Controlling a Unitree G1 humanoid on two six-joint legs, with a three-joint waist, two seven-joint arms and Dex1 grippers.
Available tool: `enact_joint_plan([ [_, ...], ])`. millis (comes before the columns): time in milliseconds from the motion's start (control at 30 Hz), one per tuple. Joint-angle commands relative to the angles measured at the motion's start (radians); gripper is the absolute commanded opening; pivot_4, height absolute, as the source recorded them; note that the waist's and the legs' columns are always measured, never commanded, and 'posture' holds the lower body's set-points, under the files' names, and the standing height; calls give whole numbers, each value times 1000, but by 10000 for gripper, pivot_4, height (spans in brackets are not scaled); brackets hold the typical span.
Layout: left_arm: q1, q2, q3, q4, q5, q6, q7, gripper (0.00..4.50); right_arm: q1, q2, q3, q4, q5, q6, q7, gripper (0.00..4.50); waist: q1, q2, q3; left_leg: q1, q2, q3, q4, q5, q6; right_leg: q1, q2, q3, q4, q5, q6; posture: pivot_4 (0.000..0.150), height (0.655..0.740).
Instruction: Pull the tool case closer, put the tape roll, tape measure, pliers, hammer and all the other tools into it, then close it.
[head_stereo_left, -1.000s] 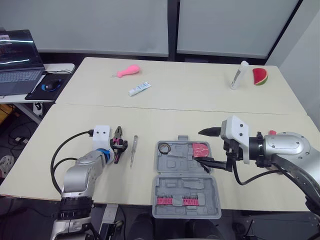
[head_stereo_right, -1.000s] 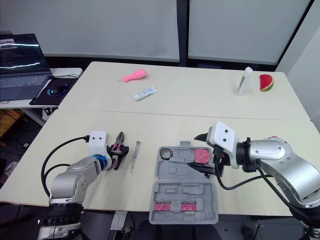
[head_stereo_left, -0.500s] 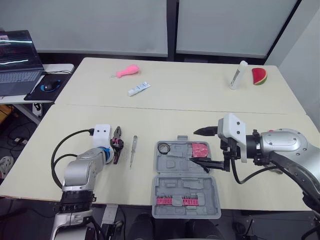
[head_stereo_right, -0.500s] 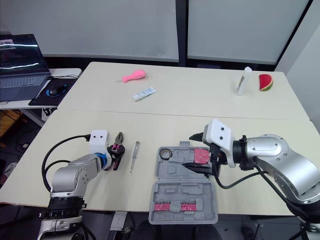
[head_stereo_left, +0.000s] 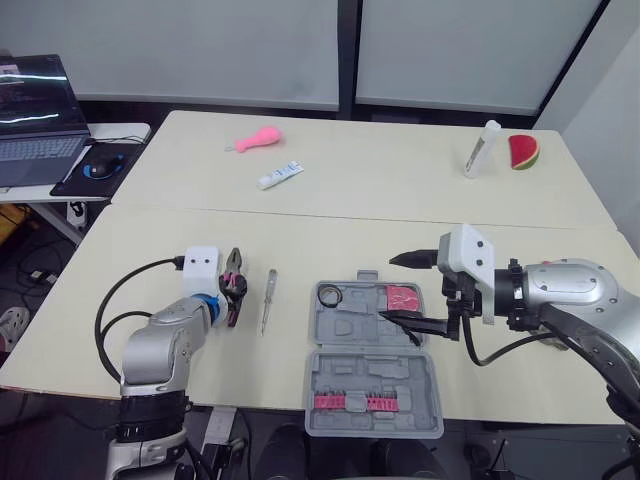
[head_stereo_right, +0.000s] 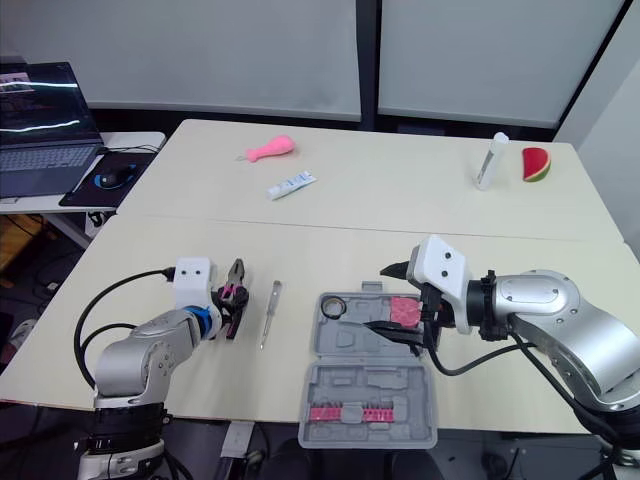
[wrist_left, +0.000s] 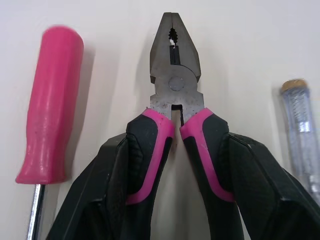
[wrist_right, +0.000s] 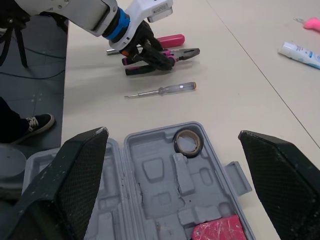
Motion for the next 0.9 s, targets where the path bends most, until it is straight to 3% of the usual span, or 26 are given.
enact_joint_plan([
  [33,-55,91,-74,-108,18,-109,-110,24823,32,-15,-75,-62,33,18,-28,45000,9,0,0,0,0,0,0,0,0,0,0,0,0,0,0,1500,7400],
  [300,-178,264,-377,-100,38,-367,-528,24823,165,-50,-226,-154,96,88,-97,45000,24,0,0,0,-1,2,0,0,0,0,-1,1,-1,0,0,1500,7400],
  [600,-383,256,-669,48,123,-630,-939,24822,496,-144,-410,-285,3,54,-99,45000,18,1,1,0,-2,4,-1,0,1,0,1,2,-1,0,0,1500,7400],
  [767,-471,195,-735,125,174,-641,-1017,24822,499,-139,-337,-296,-26,24,-131,45000,10,1,1,0,-2,5,0,1,2,0,5,4,0,0,0,1500,7400],
  [900,-496,171,-755,145,204,-627,-1053,24822,389,-146,-140,-253,-117,0,-161,45000,3,1,1,1,-1,3,0,1,2,0,6,4,0,0,0,1500,7400],
])
